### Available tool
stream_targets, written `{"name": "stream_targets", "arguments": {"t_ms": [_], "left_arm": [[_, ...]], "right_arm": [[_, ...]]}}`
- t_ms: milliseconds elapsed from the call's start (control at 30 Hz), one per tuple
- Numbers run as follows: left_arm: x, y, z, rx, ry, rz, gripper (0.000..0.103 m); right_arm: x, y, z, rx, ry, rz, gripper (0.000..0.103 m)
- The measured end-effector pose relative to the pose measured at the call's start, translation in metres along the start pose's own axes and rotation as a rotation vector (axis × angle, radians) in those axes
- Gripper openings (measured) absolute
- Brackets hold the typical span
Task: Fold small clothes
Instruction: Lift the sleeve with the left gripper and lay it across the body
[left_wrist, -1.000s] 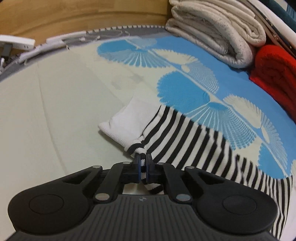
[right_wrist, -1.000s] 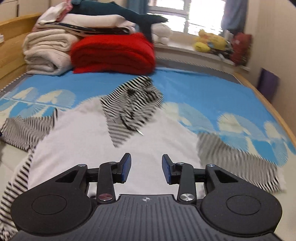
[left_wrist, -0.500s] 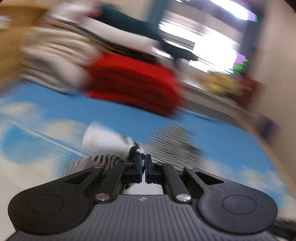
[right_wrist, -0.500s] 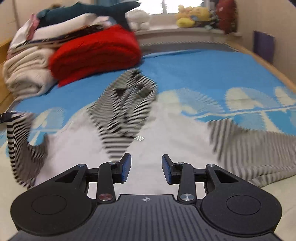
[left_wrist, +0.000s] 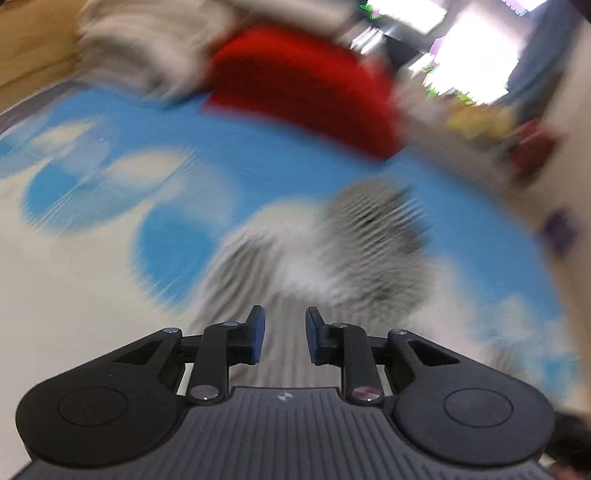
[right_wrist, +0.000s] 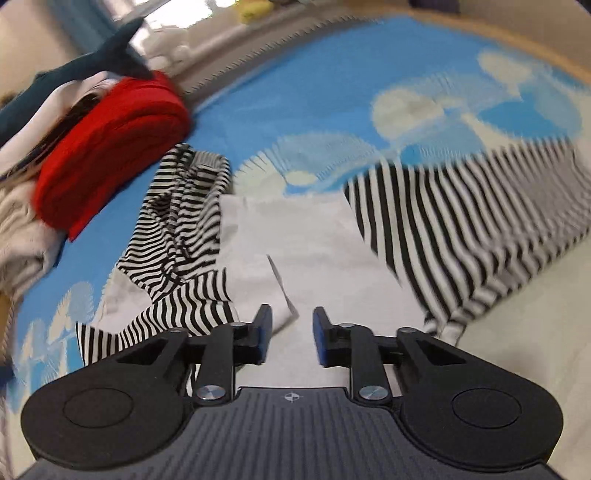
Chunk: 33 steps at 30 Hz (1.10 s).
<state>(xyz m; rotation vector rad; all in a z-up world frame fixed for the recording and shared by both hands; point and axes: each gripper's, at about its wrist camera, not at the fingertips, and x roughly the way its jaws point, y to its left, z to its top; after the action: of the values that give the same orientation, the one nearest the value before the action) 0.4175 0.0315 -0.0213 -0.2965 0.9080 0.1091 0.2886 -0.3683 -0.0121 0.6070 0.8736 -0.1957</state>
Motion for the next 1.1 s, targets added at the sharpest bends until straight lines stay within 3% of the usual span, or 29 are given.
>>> {"name": "stream_targets", "arguments": {"t_ms": [100, 233, 367, 567, 600, 633, 733, 833, 933, 1000, 1100], "left_arm": [[0.02, 0.021, 0.012, -0.116, 0.057, -0.021, 0.025], [0.021, 0.027, 0.027, -0.046, 0.006, 0.01, 0.025], [0.022, 0.044, 0.033, -0.077, 0.019, 0.005, 0.025], [0.024, 0.058, 0.048, -0.09, 0.024, -0.002, 0.025], [0.026, 0.059, 0.05, -0.088, 0.028, -0.001, 0.025], [0.028, 0.061, 0.051, -0.088, 0.035, -0.003, 0.025], [0.031, 0.062, 0.051, -0.081, 0.049, -0.014, 0.025], [0.032, 0.06, 0.047, -0.076, 0.069, -0.034, 0.025], [0.036, 0.055, 0.04, -0.064, 0.102, -0.071, 0.025], [0.041, 0.049, 0.033, -0.032, 0.132, -0.078, 0.025], [0.049, 0.036, 0.021, 0.018, 0.171, -0.081, 0.025]], "right_arm": [[0.023, -0.006, -0.003, 0.091, 0.044, 0.007, 0.022], [0.053, -0.001, -0.006, 0.173, 0.085, 0.027, 0.025], [0.085, 0.012, -0.01, 0.209, 0.122, 0.059, 0.025], [0.114, 0.015, -0.017, 0.246, 0.12, -0.003, 0.024], [0.113, 0.016, -0.017, 0.242, 0.11, 0.003, 0.019], [0.11, 0.019, -0.016, 0.225, 0.089, 0.016, 0.002], [0.081, 0.033, -0.01, 0.162, -0.042, 0.052, 0.002], [0.027, 0.042, -0.003, 0.137, -0.229, 0.113, 0.002], [0.0, 0.045, -0.003, 0.033, -0.273, -0.008, 0.002], [0.015, 0.027, -0.005, 0.036, -0.173, -0.149, 0.002], [0.036, -0.019, -0.013, 0.23, -0.025, -0.3, 0.006]]}}
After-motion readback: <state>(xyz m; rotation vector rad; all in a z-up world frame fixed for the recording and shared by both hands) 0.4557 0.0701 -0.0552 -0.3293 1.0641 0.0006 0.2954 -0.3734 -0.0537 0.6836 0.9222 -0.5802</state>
